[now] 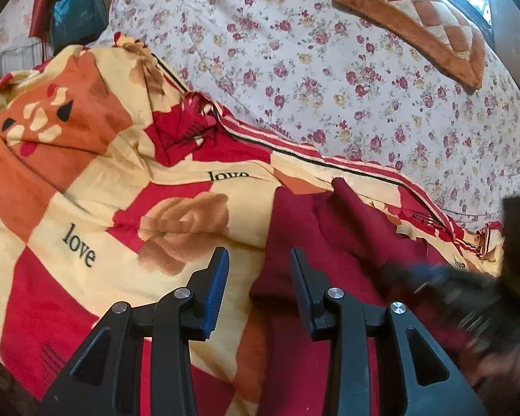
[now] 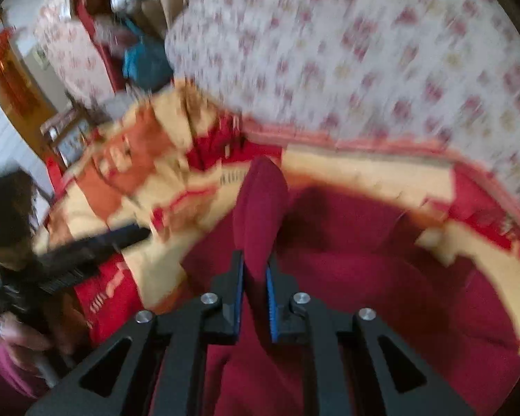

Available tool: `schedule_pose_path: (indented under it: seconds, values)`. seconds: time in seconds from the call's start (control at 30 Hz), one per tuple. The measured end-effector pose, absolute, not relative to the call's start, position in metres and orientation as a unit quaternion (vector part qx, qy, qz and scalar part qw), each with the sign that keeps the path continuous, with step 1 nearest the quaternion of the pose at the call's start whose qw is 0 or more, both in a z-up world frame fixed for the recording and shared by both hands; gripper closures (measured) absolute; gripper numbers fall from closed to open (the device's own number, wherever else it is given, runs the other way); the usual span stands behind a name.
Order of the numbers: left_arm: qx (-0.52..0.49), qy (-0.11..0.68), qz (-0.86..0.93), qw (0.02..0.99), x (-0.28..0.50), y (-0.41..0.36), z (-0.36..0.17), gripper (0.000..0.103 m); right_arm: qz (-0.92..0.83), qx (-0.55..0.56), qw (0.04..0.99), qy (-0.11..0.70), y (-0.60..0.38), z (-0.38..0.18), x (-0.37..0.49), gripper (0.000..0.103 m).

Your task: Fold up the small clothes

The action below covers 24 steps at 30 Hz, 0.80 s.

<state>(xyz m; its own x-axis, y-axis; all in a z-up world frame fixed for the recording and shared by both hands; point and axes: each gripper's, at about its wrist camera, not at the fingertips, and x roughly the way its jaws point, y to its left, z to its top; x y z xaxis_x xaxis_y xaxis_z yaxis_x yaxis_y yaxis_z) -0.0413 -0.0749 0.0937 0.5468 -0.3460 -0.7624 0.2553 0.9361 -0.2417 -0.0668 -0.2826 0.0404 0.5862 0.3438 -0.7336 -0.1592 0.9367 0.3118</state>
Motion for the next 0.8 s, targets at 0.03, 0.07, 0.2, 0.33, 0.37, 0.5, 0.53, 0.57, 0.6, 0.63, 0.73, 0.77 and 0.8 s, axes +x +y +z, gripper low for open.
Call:
schedule_pose_path:
  seconds: [0.03, 0.07, 0.2, 0.33, 0.37, 0.5, 0.53, 0.57, 0.6, 0.63, 0.73, 0.77, 0.8]
  values:
    - [-0.053, 0.447, -0.175, 0.876, -0.04, -0.076, 0.092, 0.088, 0.141, 0.108, 0.874, 0.453, -0.277, 0.027, -0.066, 0.069]
    - [-0.055, 0.449, -0.18, 0.873, -0.04, -0.078, 0.092, 0.088, 0.141, 0.115, 0.862, 0.473, -0.276, 0.018, -0.066, 0.062]
    - [-0.07, 0.448, -0.21, 0.866, -0.039, -0.086, 0.095, 0.087, 0.143, 0.119, 0.867, 0.463, -0.29, 0.031, -0.095, 0.043]
    - [-0.104, 0.445, -0.238, 0.857, -0.035, -0.093, 0.102, 0.082, 0.108, 0.11, 0.888, 0.433, -0.328, 0.068, -0.138, 0.032]
    - [-0.109, 0.443, -0.239, 0.857, -0.034, -0.095, 0.102, 0.077, 0.09, 0.116, 0.893, 0.426, -0.345, 0.074, -0.153, 0.032]
    - [-0.105, 0.456, -0.227, 0.854, -0.022, -0.107, 0.09, 0.069, -0.021, 0.122, 0.906, 0.404, -0.41, 0.086, -0.196, 0.03]
    - [-0.104, 0.465, -0.221, 0.851, -0.017, -0.112, 0.083, 0.069, -0.05, 0.131, 0.905, 0.401, -0.427, 0.084, -0.205, 0.029]
    - [-0.101, 0.47, -0.219, 0.849, -0.014, -0.114, 0.078, 0.069, -0.072, 0.142, 0.902, 0.4, -0.443, 0.081, -0.213, 0.029]
    - [-0.096, 0.476, -0.215, 0.848, -0.011, -0.117, 0.073, 0.069, -0.097, 0.156, 0.896, 0.404, -0.459, 0.075, -0.219, 0.028]
    - [-0.089, 0.482, -0.21, 0.846, -0.008, -0.122, 0.067, 0.069, -0.116, 0.172, 0.889, 0.408, -0.473, 0.068, -0.224, 0.028]
    - [-0.086, 0.484, -0.207, 0.846, -0.007, -0.124, 0.056, 0.095, -0.131, 0.227, 0.87, 0.417, -0.497, 0.045, -0.229, 0.028]
    - [-0.086, 0.483, -0.207, 0.846, -0.007, -0.125, 0.055, 0.096, -0.124, 0.243, 0.866, 0.419, -0.5, 0.038, -0.228, 0.028]
    - [-0.087, 0.479, -0.21, 0.848, -0.009, -0.124, 0.056, 0.098, -0.115, 0.256, 0.862, 0.422, -0.502, 0.03, -0.226, 0.028]
